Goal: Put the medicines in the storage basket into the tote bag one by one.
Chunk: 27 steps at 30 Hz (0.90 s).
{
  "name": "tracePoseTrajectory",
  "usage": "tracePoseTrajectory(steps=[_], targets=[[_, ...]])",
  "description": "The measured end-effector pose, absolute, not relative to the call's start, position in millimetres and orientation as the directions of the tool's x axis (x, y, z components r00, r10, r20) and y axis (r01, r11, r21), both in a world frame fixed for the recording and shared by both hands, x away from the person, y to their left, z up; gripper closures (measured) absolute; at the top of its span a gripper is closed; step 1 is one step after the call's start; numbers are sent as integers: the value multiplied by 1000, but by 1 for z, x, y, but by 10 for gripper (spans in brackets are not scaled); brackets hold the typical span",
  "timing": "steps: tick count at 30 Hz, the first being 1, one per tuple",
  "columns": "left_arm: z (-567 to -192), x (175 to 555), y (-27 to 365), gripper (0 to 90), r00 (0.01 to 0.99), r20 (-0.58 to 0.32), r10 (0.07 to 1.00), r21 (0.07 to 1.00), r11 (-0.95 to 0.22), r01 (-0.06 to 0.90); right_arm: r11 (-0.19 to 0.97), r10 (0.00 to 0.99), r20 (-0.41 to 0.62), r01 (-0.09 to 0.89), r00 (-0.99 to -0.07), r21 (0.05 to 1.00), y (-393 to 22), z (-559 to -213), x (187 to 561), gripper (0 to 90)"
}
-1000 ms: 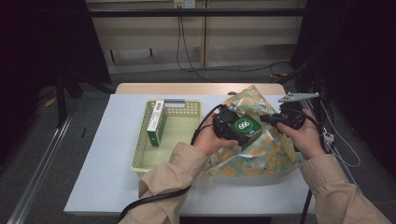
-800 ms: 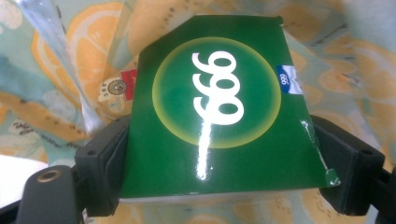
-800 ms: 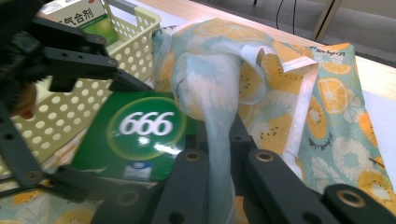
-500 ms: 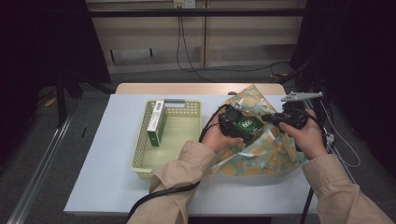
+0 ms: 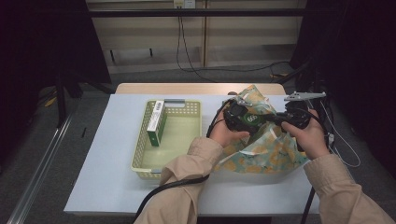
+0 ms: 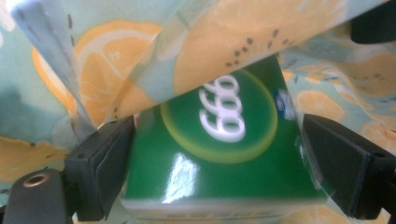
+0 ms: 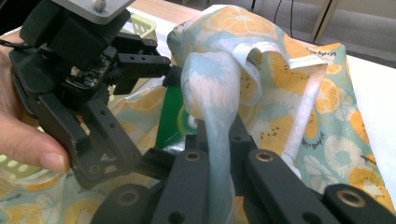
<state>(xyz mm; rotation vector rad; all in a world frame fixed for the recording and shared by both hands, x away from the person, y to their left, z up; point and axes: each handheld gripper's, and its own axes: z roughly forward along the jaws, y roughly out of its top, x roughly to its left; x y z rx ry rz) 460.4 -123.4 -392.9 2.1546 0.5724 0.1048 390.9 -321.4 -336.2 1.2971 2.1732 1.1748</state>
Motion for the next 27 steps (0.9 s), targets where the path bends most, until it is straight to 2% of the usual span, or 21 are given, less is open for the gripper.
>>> tracePoseTrajectory(steps=[6, 16, 27], targets=[[-380, 449, -107, 116, 905, -149, 398, 764, -534, 361, 240, 850, 112, 567, -515, 788, -322, -342, 390, 887], [-356, 430, -58, 115, 919, -117, 376, 756, -566, 328, 261, 845, 102, 572, -525, 778, -311, -348, 389, 887], [-344, 426, 0, 114, 901, -93, 424, 755, -560, 341, 277, 838, 99, 576, -536, 769, -299, -353, 389, 886]])
